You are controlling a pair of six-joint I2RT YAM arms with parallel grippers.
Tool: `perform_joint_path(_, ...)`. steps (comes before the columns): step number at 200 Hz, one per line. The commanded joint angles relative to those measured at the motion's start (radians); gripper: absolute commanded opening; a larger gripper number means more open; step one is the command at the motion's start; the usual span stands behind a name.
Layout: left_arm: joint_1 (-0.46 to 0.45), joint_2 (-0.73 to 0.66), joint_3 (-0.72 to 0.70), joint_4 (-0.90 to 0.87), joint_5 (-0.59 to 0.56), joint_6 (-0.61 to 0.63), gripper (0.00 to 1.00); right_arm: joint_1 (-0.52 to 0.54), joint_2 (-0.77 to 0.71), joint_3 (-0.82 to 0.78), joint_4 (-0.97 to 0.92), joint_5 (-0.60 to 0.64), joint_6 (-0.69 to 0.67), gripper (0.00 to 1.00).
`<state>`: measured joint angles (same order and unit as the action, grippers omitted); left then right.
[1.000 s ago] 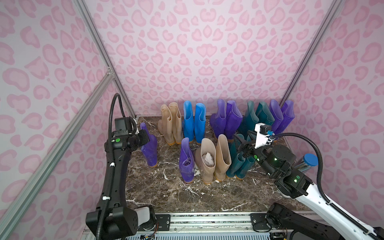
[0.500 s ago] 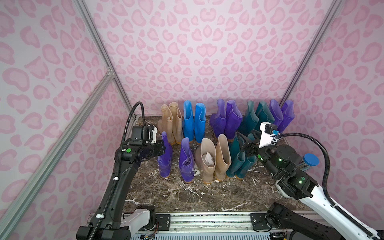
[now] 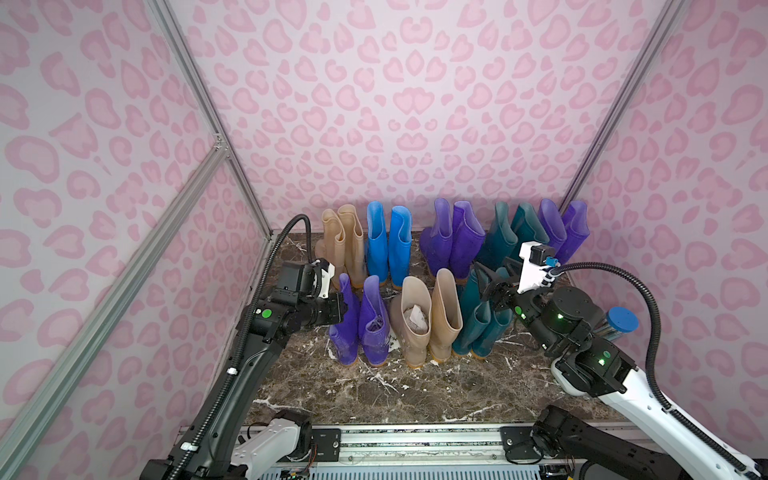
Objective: Match and arrange rain boots in pairs
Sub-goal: Pair a pair of rain boots at the center of the board.
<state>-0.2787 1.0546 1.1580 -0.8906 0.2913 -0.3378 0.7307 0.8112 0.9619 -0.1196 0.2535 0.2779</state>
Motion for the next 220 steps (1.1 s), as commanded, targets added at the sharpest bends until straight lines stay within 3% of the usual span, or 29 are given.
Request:
perform_joint_path(1,-0.004,0.005,0.001,0.043,0.019,0.052,0.02,0.0,0.0,0.007,-0.007,0.004,0.006,0.82)
perform_joint_path(28,-0.005,0.02,0.017,0.031,0.012,0.065,0.08,0.001,0.003,0.012,-0.017,0.013,0.001,0.82)
perform_joint_path(57,-0.004,0.01,0.055,0.009,-0.02,0.077,0.4,0.0,0.01,0.023,-0.029,0.018,-0.005,0.82)
perform_joint_path(90,-0.004,-0.003,0.117,-0.03,-0.053,0.107,0.62,0.001,0.02,0.034,-0.033,0.014,-0.013,0.82)
perform_joint_path(118,-0.004,-0.015,0.177,-0.068,-0.12,0.131,0.71,0.001,0.033,0.042,-0.033,0.011,-0.018,0.82)
perform_joint_path(172,-0.004,-0.064,0.178,-0.026,-0.205,0.115,0.79,0.001,0.048,0.046,-0.023,0.006,-0.033,0.83)
perform_joint_path(190,-0.004,-0.079,0.177,-0.013,-0.243,0.106,0.89,0.001,0.048,0.032,0.013,-0.039,-0.061,0.84)
perform_joint_path(200,-0.005,-0.096,0.172,-0.001,-0.265,0.106,1.0,0.001,0.048,0.033,0.032,-0.082,-0.072,0.88)
perform_joint_path(208,-0.005,-0.112,0.164,0.016,-0.282,0.11,0.99,0.001,0.046,0.037,0.043,-0.108,-0.085,0.98)
perform_joint_path(220,-0.005,-0.141,0.151,0.044,-0.313,0.112,0.99,0.001,0.045,0.043,0.055,-0.123,-0.106,0.99)
